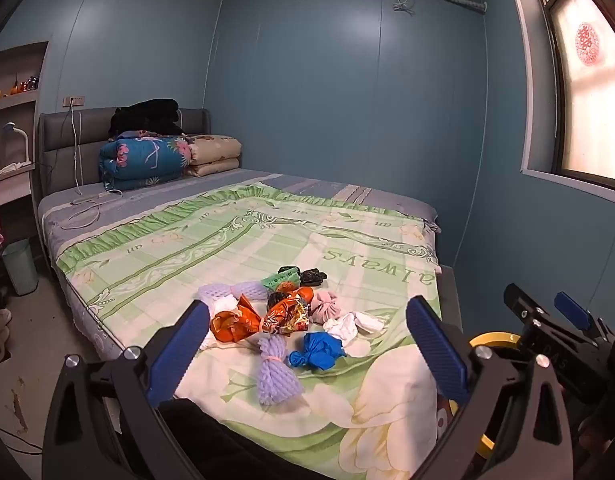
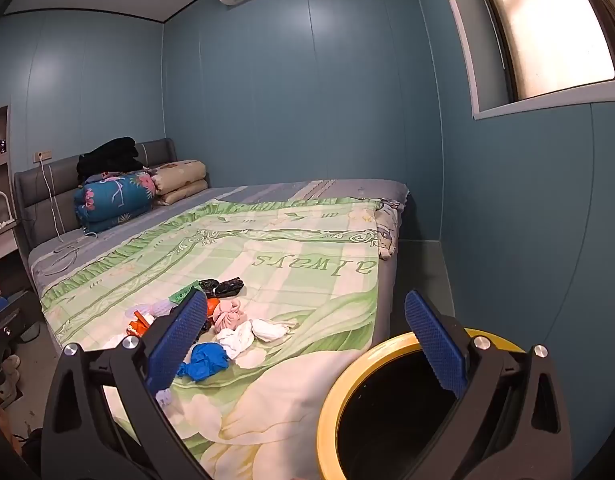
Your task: Collect trash
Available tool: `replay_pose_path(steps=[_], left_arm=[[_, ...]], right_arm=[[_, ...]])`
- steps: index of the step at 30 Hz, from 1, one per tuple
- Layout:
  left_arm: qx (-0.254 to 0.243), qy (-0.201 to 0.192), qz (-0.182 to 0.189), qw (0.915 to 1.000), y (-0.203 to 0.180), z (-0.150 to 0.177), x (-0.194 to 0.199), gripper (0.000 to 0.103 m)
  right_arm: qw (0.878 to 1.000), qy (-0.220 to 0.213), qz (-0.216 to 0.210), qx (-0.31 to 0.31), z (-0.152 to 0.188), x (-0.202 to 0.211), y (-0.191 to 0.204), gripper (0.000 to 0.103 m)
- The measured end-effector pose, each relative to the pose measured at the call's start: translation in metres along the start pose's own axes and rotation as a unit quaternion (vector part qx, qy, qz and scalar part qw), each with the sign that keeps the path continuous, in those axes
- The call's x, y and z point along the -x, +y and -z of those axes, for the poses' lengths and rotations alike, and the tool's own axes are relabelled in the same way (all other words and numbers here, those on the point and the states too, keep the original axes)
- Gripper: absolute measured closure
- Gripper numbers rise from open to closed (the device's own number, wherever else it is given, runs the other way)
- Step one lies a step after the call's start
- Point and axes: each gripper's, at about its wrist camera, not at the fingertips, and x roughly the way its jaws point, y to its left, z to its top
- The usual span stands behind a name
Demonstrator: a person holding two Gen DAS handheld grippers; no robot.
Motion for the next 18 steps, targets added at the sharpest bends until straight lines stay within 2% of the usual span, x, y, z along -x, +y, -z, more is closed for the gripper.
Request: replay_pose_path(steps=[18], left_arm=[[0.001,0.002,0.000,1.0000,0.0002,-0.0002,-0.0003,0.008]], right_arm=[[1.000,0.001,0.000,-0.001,0.0012,-0.0018,-0.0010,0.008]])
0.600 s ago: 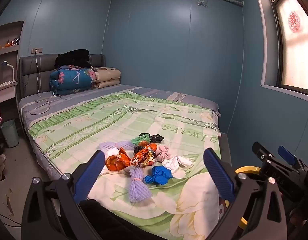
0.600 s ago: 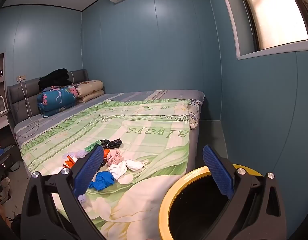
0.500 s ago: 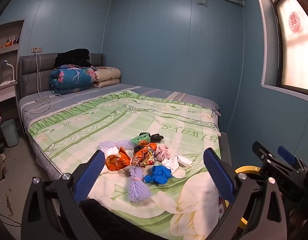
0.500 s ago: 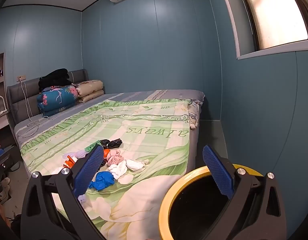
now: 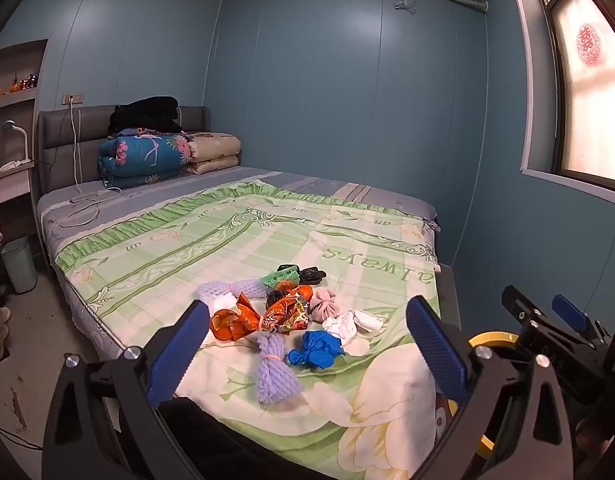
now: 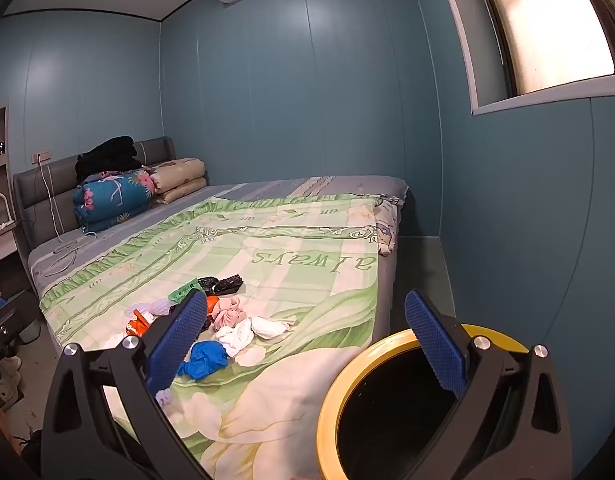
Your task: Collect trash
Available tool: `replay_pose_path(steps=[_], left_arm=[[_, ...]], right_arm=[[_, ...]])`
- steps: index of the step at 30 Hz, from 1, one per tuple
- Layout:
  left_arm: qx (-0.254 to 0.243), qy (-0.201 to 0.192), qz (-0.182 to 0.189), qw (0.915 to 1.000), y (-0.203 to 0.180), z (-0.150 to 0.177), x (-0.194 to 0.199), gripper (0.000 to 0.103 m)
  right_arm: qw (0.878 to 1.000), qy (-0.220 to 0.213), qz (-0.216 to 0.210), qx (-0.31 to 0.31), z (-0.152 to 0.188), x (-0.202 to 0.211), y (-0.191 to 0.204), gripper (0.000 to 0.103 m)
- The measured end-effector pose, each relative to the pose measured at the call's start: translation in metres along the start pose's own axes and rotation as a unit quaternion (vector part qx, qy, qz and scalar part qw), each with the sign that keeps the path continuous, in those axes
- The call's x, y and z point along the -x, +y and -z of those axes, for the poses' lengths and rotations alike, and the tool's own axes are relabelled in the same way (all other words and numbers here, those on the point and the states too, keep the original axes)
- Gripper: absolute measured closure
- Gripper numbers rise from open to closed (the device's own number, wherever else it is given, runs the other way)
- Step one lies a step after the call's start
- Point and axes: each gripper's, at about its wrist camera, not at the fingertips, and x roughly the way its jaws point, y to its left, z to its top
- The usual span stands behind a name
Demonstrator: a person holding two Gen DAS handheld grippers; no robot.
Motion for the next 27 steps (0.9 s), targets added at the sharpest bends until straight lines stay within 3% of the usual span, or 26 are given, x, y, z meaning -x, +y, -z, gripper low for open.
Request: replay_pose_path(steps=[27], left_arm=[[0.000,0.003,-0.001,1.0000,-0.0024,0.0038,-0.0005,0.008]], right_arm=[[1.000,0.006,0.002,-0.005,0.0047,-0.0043,-0.0030,0.008]])
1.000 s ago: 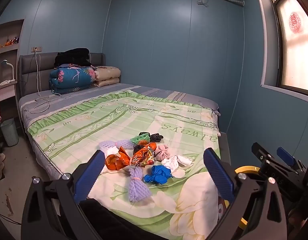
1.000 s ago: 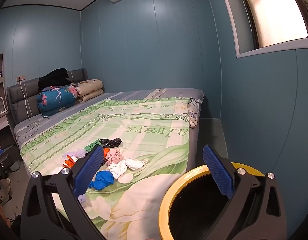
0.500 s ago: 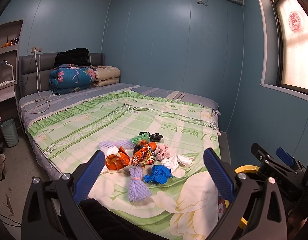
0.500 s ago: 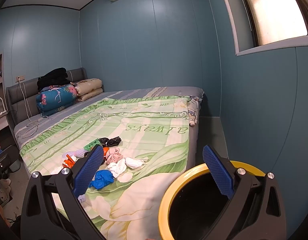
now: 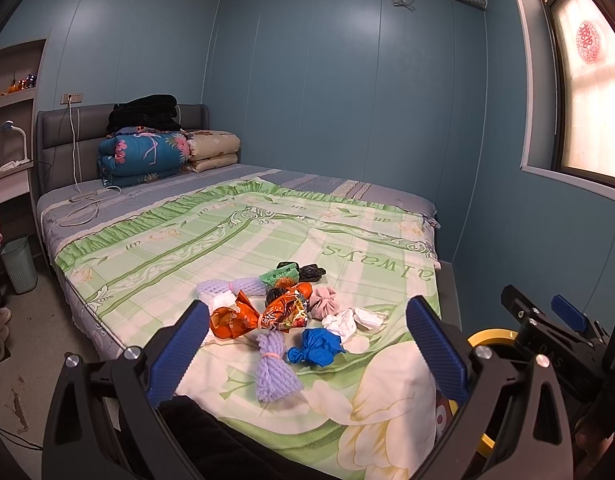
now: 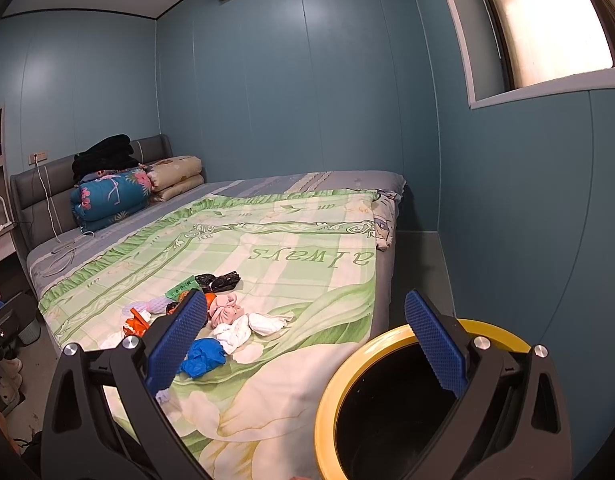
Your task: Collect trash
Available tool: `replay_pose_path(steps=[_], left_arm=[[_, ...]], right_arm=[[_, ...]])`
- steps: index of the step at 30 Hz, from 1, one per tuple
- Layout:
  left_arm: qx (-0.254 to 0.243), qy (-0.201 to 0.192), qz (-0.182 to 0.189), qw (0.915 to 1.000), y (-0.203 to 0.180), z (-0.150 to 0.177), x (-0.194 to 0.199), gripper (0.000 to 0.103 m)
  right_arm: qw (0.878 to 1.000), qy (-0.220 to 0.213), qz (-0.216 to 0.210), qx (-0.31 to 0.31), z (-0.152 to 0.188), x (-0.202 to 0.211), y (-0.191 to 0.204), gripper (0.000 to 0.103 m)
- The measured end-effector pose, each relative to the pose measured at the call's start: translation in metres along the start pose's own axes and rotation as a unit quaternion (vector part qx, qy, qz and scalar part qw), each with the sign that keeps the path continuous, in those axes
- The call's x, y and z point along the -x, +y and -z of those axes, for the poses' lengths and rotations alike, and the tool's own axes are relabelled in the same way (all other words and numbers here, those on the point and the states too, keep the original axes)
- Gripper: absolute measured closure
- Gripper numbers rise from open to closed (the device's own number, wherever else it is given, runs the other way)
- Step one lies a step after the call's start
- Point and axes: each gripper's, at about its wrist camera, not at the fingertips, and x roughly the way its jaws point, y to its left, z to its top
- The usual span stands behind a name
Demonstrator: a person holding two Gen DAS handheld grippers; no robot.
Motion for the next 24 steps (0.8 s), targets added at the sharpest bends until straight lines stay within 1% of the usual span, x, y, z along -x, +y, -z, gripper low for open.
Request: replay_pose_path(steps=[24], left_arm=[[0.000,0.003,0.000,1.0000,-0.0012,0.0046,-0.0020,0.008]], right_arm=[[1.000,0.007,0.002,-0.003,0.0014,-0.0007,0.0003,0.008]])
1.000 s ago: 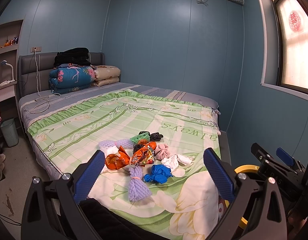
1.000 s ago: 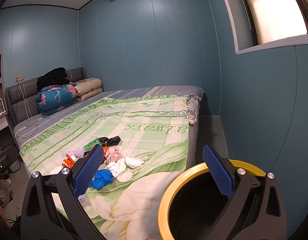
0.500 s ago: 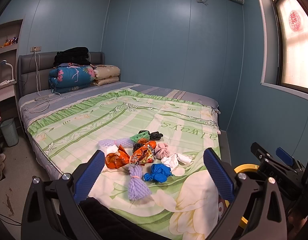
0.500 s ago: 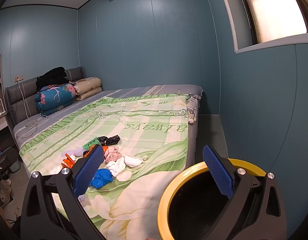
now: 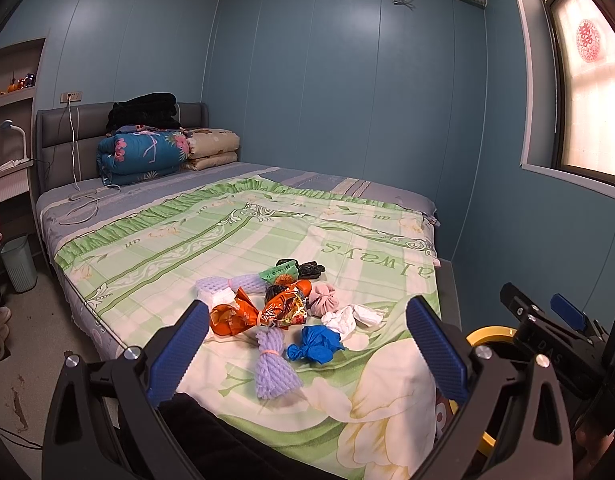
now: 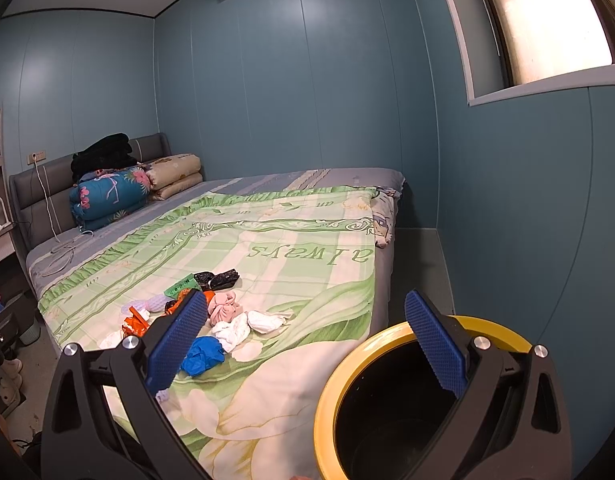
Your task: Collect trash
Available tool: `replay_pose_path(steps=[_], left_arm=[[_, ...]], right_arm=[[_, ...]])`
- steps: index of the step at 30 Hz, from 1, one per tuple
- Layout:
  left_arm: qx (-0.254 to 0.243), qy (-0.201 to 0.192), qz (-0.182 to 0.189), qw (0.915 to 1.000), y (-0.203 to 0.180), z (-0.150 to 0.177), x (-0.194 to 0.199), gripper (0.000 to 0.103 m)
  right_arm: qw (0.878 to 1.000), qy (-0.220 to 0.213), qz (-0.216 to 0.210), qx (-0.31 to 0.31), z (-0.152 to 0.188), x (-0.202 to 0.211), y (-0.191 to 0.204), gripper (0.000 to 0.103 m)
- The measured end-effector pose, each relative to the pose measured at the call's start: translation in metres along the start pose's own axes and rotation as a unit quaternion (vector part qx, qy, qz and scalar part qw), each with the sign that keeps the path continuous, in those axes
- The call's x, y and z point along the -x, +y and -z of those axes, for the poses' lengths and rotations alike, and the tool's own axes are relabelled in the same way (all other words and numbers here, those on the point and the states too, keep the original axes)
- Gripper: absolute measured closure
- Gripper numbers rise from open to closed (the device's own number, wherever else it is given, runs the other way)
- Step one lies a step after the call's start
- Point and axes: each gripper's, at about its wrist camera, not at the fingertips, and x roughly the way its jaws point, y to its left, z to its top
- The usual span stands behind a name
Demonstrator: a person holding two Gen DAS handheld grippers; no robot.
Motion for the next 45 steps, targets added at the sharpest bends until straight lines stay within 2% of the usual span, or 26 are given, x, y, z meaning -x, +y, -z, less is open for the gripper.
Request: replay_pose_path(steps=[34,39,45], left_arm=[[0.000,0.002,0.002,1.0000,0.001,0.006,0.000,0.008],[0.003,-0.001,0.009,1.0000,0.005,0.013,0.000,0.008],[0.033,0.021,0.017,0.9991,0.025,0.012,-0.014,0.008]], right_arm=[[1.000,0.004,0.002,-0.002,0.001,-0.003,-0.001,0.008],[1.000,0.027,-0.001,-0.007,0.001,-0.014,0.001,0.008],[0.997,0.073,-0.027,-0.011,-0.001,-0.043,0.010,0.008]])
